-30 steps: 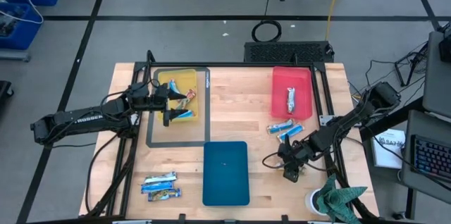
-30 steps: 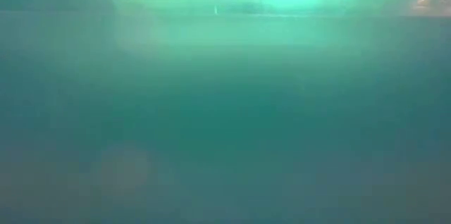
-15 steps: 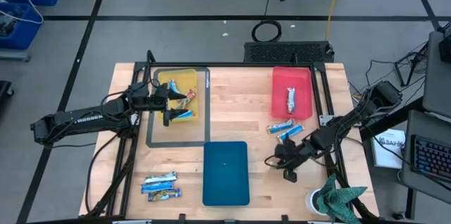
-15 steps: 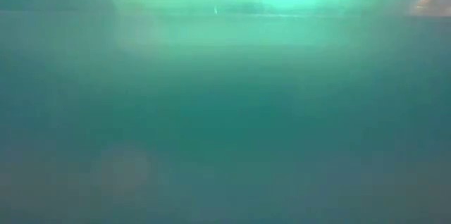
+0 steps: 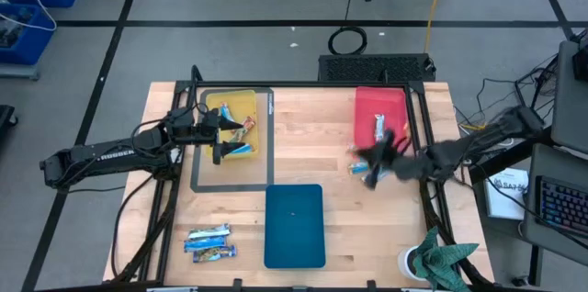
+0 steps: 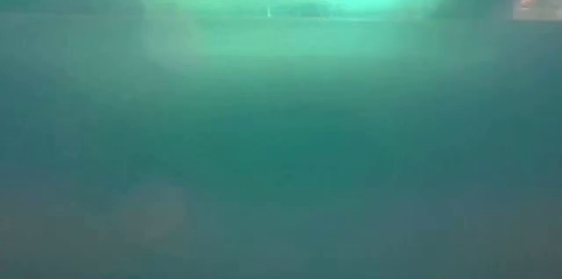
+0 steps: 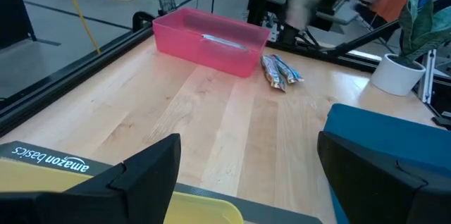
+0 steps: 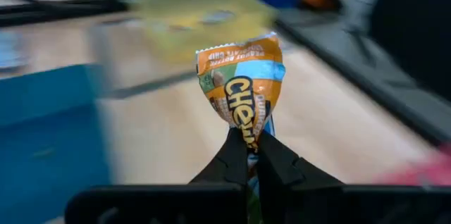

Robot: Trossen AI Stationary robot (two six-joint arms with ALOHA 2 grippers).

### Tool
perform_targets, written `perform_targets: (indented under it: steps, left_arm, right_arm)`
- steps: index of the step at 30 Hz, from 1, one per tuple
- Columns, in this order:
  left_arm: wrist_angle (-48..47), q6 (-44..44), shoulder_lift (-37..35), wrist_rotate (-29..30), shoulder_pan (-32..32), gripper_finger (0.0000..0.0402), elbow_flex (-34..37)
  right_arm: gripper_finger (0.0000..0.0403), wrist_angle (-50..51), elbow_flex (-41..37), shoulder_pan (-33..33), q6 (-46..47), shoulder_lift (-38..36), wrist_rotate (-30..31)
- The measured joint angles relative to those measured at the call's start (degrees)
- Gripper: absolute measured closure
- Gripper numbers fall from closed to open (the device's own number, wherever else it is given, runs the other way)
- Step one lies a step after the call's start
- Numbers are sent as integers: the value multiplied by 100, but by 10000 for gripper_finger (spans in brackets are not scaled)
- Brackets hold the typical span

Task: Pick and place Granola Bars by type
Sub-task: Put the yellow granola bar into the red bin

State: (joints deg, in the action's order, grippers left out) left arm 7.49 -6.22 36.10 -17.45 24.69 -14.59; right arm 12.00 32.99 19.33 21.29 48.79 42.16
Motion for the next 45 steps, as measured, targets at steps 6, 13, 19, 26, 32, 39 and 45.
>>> perform_targets:
  steps: [6,13,19,26,32,39,45]
  left_arm:
    - [0,37,0,2,0,64,0]
    - [1,118,2,2,2,64,0]
    - [2,146,0,0,2,64,0]
    - [-17,149,2,-2,0,64,0]
    - [-42,149,1,0,0,64,0]
    - [-42,148,2,0,0,64,0]
    - [-42,142,2,0,0,64,0]
  right_arm:
    - [402,1775,0,-2190,-77,-1028,-722]
    - [366,2353,-7,-4140,-434,-1004,-2335]
    - [277,1730,-4,-4670,-765,-593,-3044]
    - [228,1516,-4,-4537,-1309,-312,-4467]
    - [242,1542,-4,-3628,-1472,-185,-5418]
    - [247,1829,-4,-2575,-1408,537,-4422]
    - [248,1820,-4,-2446,-1367,1483,-4202]
